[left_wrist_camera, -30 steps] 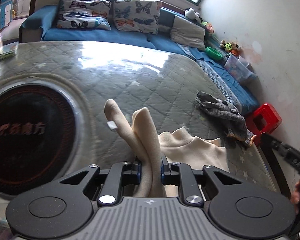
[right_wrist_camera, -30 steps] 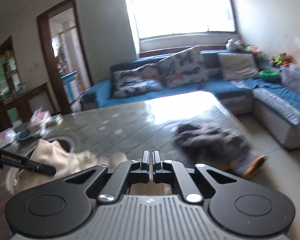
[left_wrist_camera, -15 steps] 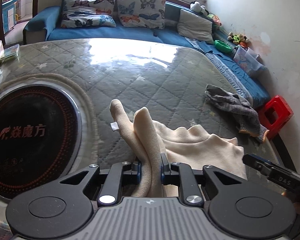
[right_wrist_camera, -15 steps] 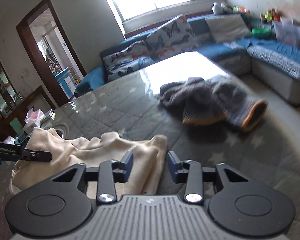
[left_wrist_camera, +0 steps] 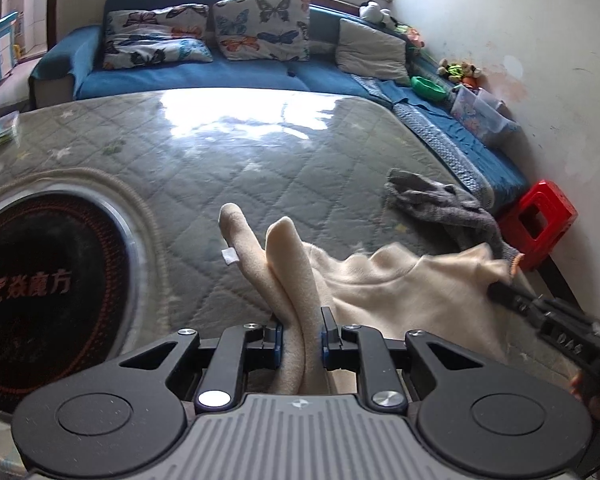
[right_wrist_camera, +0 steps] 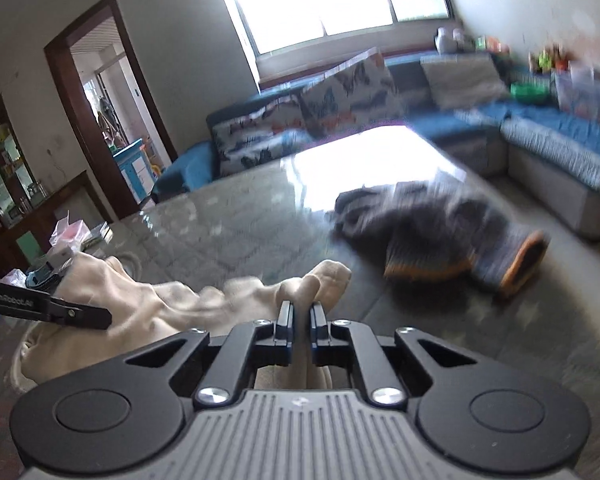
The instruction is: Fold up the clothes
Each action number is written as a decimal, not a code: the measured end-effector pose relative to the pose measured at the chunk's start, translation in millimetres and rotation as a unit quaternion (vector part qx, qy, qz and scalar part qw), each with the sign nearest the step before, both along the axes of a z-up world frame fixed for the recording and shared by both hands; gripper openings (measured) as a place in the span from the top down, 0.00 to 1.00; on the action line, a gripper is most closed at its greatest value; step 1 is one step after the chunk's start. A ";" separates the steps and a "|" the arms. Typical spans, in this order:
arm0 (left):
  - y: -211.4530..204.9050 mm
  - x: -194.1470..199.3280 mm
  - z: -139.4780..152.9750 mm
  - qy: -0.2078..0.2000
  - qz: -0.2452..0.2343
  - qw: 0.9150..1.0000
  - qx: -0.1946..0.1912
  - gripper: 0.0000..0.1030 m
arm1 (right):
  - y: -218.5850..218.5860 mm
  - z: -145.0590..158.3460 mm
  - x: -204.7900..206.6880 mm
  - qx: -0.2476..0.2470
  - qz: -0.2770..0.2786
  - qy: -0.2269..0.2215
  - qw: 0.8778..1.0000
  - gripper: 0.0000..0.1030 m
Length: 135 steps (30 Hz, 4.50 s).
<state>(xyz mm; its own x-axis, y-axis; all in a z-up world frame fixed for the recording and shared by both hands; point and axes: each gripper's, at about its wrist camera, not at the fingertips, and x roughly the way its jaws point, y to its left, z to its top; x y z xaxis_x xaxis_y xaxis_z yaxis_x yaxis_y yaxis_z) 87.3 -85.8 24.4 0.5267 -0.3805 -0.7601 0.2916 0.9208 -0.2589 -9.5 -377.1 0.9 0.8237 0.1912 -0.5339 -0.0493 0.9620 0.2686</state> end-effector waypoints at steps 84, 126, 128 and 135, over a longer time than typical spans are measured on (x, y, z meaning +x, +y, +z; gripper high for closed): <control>-56.2 -42.3 -29.2 -0.062 -0.039 0.990 0.124 0.13 | 0.9 -18.7 -19.1 -0.117 -0.030 0.061 0.991 0.28; -23.7 -125.1 -42.0 -0.070 -0.018 0.989 0.129 0.00 | 41.7 -15.5 -98.8 -0.122 -0.068 0.030 0.990 0.00; -23.0 -129.3 -41.8 -0.073 -0.017 0.989 0.129 0.00 | 43.6 -14.7 -102.8 -0.121 -0.067 0.027 0.990 0.00; -22.6 -143.4 -40.6 -0.088 -0.017 0.987 0.134 0.00 | 46.5 -14.5 -114.6 -0.118 -0.069 0.021 0.990 0.00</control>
<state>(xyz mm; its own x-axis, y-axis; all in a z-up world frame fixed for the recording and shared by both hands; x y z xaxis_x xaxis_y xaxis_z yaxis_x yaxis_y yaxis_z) -56.1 -108.4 -16.2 0.6501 -0.1987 -0.7334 0.3430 0.9380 0.0499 -124.1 -330.5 -13.6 0.8094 -0.0558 -0.5847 0.0937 0.9950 0.0347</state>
